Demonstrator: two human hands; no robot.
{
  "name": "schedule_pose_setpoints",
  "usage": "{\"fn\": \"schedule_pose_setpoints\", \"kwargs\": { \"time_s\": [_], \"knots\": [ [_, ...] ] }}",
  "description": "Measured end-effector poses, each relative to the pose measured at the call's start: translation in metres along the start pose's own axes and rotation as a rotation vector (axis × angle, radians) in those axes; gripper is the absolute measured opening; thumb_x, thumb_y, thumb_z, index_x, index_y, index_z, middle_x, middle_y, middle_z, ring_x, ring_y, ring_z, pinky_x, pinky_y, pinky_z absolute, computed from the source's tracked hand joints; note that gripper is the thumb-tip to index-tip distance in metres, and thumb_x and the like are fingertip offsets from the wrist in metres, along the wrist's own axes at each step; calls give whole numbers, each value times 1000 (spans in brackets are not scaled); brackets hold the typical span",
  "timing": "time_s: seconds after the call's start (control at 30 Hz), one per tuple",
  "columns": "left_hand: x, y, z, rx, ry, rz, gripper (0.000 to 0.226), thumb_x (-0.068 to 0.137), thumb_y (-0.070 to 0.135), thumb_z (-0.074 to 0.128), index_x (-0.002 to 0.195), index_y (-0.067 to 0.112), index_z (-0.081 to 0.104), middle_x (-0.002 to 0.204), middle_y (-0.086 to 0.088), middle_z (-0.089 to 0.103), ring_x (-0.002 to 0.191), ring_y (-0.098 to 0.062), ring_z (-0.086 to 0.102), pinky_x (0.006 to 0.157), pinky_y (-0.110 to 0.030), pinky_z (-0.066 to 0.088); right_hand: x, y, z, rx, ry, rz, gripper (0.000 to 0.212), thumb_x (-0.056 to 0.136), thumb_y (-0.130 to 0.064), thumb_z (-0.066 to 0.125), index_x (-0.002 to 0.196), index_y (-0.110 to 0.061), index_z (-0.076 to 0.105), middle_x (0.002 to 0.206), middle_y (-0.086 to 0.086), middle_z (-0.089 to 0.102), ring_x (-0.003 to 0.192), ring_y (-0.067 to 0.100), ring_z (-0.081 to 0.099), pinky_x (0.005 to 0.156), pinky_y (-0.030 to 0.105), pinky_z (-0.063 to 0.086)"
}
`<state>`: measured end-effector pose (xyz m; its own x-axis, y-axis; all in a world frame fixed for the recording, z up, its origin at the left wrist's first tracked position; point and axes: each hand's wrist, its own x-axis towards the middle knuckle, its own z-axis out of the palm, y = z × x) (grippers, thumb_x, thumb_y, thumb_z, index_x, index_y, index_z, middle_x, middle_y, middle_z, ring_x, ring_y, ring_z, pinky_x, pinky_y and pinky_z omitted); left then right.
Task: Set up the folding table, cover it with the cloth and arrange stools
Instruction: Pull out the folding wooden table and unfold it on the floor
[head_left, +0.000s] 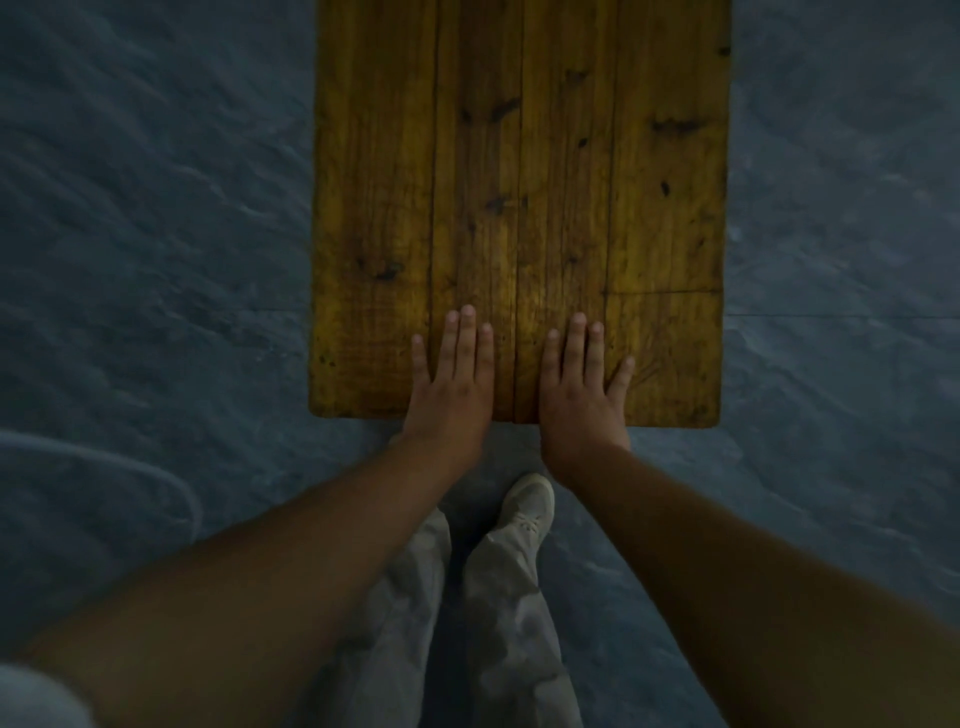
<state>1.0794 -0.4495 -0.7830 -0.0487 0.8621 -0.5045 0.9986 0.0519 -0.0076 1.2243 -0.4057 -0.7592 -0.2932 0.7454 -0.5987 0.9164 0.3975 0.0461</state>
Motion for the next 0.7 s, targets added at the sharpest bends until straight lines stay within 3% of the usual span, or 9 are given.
{"fn": "schedule_pose_setpoints", "kwargs": {
  "time_s": [0.13, 0.27, 0.5, 0.7],
  "knots": [
    [-22, -12, -40, -36, -66, 77, 124, 79, 32, 79, 157, 10, -15, 163, -15, -26, 152, -32, -20, 124, -55, -4, -23, 6, -44, 84, -87, -82, 100, 90, -35, 65, 157, -14, -7, 164, 16, -12, 151, 36, -10, 119, 64, 10],
    [-61, -24, -97, -72, 9, 114, 99, 88, 33, 68, 160, 13, 3, 168, -14, -10, 155, -29, -9, 125, -51, 0, -69, 1, -102, 226, -14, -70, 79, 94, -37, 56, 157, -19, 12, 165, 12, 8, 152, 32, 4, 121, 55, 15],
    [-163, -37, -219, -159, 88, 134, 94, 86, 28, 64, 161, 15, 8, 169, -10, -5, 155, -24, -7, 126, -45, -4, -183, -16, -192, 271, 81, -43, 73, 96, -37, 48, 157, -17, 14, 165, 11, 14, 152, 31, 9, 121, 53, 16],
    [-239, -57, -287, -226, 230, 141, 85, 86, 31, 61, 160, 18, 20, 169, -6, 10, 155, -22, 4, 126, -44, 5, -263, -30, -241, 294, 210, -87, 70, 94, -40, 49, 155, -18, 22, 162, 10, 24, 149, 30, 19, 120, 50, 20]
  ]
}}
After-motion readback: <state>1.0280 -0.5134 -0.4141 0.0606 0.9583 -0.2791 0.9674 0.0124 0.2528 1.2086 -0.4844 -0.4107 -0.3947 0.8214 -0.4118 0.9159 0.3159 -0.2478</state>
